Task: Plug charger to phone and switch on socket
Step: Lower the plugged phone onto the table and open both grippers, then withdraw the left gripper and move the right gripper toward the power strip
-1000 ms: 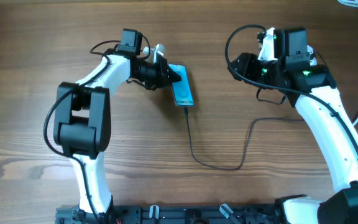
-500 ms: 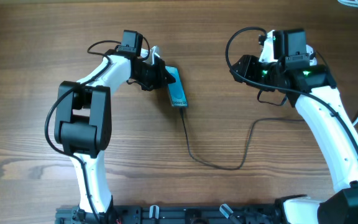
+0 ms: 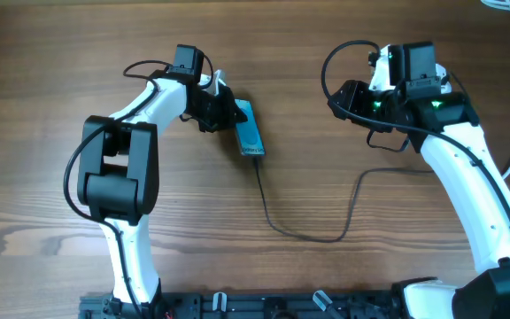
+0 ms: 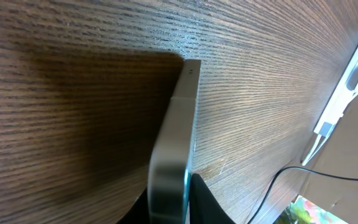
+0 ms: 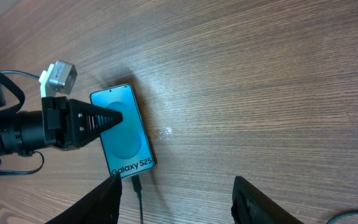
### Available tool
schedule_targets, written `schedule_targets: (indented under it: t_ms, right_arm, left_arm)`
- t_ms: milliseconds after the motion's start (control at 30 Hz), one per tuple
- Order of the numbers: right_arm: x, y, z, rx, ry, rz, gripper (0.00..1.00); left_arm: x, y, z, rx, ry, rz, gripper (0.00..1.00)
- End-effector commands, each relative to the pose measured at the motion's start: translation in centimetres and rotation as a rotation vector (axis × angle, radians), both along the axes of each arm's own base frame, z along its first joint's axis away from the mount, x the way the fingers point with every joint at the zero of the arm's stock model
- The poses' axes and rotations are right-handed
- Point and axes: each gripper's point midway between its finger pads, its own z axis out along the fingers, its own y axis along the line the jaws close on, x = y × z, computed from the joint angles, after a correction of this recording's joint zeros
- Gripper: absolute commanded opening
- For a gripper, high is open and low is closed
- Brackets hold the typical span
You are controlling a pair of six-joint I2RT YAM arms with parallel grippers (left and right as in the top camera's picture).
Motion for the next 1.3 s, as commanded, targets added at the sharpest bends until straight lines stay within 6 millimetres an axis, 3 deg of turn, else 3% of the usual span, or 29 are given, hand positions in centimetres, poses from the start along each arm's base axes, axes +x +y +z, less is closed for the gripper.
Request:
schedule_targets:
  t_ms: [0, 100, 267, 500, 567, 633, 700, 733, 767, 800, 900, 967, 1033, 1067, 1100, 1267]
  right_arm:
    - [0.1, 0.0, 0.4, -0.019, -0.020, 0.014, 0.58]
    - [0.1, -0.2, 0.2, -0.030, -0.015, 0.008, 0.58]
    - [0.1, -0.3, 0.2, -0.033, -0.014, 0.006, 0.58]
    - [0.0, -0.3, 0.2, -0.038, -0.015, 0.011, 0.58]
    - [-0.6, -0.2, 0.7, -0.057, -0.031, 0.079, 0.59]
    - [-0.9, -0.6, 2.1, -0.068, -0.063, 0.086, 0.61]
    - [-0.8, -1.0, 4.5, -0.059, -0.130, 0.071, 0.57]
    - [-0.9, -1.2, 5.3, -0.056, -0.152, 0.063, 0.51]
    - [-1.1, -1.6, 6.0, -0.054, -0.172, 0.054, 0.41]
    - [-1.2, -2.0, 6.5, -0.053, -0.184, 0.041, 0.34]
    - [-1.4, -3.4, 7.1, -0.039, -0.188, 0.004, 0.13]
    - [-1.5, -3.8, 7.1, -0.022, -0.182, 0.003, 0.04]
    - [-1.5, -4.5, 7.5, 0.003, -0.186, -0.010, 0.05]
    - [-1.4, -5.2, 8.0, 0.010, -0.201, -0.017, 0.05]
    - [-1.4, -6.0, 8.7, 0.016, -0.223, -0.024, 0.04]
    - [-1.7, -12.4, 13.8, 0.040, -0.345, -0.145, 0.04]
  left_arm:
    - [0.1, 1.2, -1.5, 0.080, 0.004, 0.014, 0.16]
    - [0.1, 1.2, -1.5, 0.080, 0.005, 0.014, 0.17]
    - [0.1, 1.2, -1.6, 0.080, 0.006, 0.014, 0.39]
    - [-0.2, 1.7, -1.8, 0.108, 0.020, 0.018, 0.39]
    - [0.3, 2.5, -0.5, 0.105, -0.001, 0.035, 0.40]
    - [1.3, 4.2, 2.7, 0.109, -0.076, 0.060, 0.40]
    - [2.4, 6.4, 8.5, 0.120, -0.201, 0.119, 0.40]
    - [2.5, 7.1, 11.9, 0.114, -0.273, 0.140, 0.40]
    - [2.0, 7.7, 16.5, 0.102, -0.375, 0.159, 0.41]
    - [1.5, 7.8, 19.5, 0.093, -0.445, 0.166, 0.43]
    - [-0.7, 8.0, 26.3, 0.071, -0.611, 0.177, 0.51]
    - [-1.7, 8.0, 28.7, 0.062, -0.670, 0.181, 0.59]
    - [-2.4, 8.0, 29.9, 0.057, -0.701, 0.182, 0.71]
    - [-2.6, 8.1, 30.0, 0.057, -0.701, 0.182, 0.89]
    - [-2.7, 8.1, 29.9, 0.058, -0.694, 0.182, 1.00]
    - [-3.2, 8.1, 29.2, 0.064, -0.655, 0.180, 1.00]
